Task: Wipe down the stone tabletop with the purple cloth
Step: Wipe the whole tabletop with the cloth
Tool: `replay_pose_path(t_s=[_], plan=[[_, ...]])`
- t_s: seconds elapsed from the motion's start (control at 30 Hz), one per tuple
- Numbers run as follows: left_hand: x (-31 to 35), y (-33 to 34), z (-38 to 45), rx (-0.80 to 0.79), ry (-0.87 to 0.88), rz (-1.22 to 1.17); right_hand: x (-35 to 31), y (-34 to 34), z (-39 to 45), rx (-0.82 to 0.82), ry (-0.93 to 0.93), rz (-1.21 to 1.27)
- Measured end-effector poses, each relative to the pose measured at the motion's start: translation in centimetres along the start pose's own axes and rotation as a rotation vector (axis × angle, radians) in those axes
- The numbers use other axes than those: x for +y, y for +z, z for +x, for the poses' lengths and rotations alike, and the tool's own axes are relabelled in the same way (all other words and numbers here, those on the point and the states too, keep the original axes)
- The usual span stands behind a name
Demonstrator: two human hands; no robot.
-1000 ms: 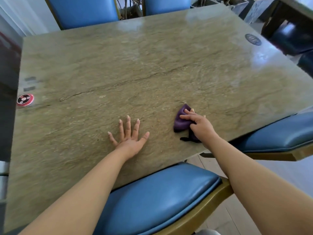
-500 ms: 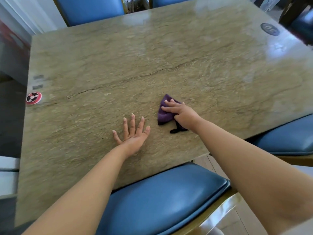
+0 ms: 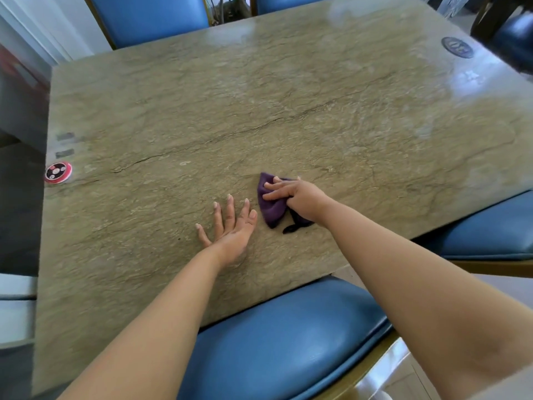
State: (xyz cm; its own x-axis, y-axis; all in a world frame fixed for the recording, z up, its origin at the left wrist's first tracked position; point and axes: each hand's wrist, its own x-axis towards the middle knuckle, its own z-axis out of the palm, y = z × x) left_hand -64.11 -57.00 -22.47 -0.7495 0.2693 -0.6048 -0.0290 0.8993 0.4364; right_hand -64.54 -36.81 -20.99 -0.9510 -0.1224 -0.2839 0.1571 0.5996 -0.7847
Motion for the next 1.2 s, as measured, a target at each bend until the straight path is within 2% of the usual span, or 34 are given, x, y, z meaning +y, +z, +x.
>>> replay_pose_path(t_s=[0.07, 0.23, 0.43, 0.53, 0.63, 0.73, 0.8, 0.9, 0.93, 1.07, 1.2], plan=[[-0.1, 0.1, 0.0, -0.011, -0.01, -0.015, -0.1, 0.8, -1.4, -0.08, -0.014, 0.015], [1.0, 0.4, -0.8, 0.074, -0.033, 0.162, 1.0, 0.4, -5.4, -0.297, 0.016, -0.042], [3.4, 1.4, -1.6, 0.146, -0.077, 0.302, 3.7, -2.4, -11.5, -0.274, 0.208, 0.073], [6.2, 2.2, -1.8, 0.1, 0.004, 0.313, 4.6, -4.2, -14.6, -0.236, 0.322, 0.141], [9.0, 3.5, -1.6, 0.0, 0.103, 0.312, 4.6, -7.3, -16.1, -0.087, 0.442, 0.108], [10.7, 4.6, -1.2, -0.102, 0.088, 0.342, 5.9, -10.2, -15.6, 0.303, 0.394, 0.323], [11.0, 5.1, -0.9, -0.105, 0.065, 0.357, 8.1, -11.1, -14.4, 0.46, 0.396, 0.181], [11.0, 5.3, -0.7, -0.089, 0.051, 0.363, 11.0, -9.8, -12.6, 0.321, 0.45, -0.305], [11.0, 5.3, -0.7, -0.088, 0.049, 0.365, 11.5, -9.2, -11.9, 0.317, 0.459, -0.393], [11.0, 5.5, -0.3, -0.08, 0.038, 0.369, 11.5, -8.8, -9.4, 0.314, 0.426, -0.442], [11.0, 5.6, 0.0, -0.071, 0.02, 0.316, 9.2, -6.8, -9.1, 0.17, 0.256, -0.459]])
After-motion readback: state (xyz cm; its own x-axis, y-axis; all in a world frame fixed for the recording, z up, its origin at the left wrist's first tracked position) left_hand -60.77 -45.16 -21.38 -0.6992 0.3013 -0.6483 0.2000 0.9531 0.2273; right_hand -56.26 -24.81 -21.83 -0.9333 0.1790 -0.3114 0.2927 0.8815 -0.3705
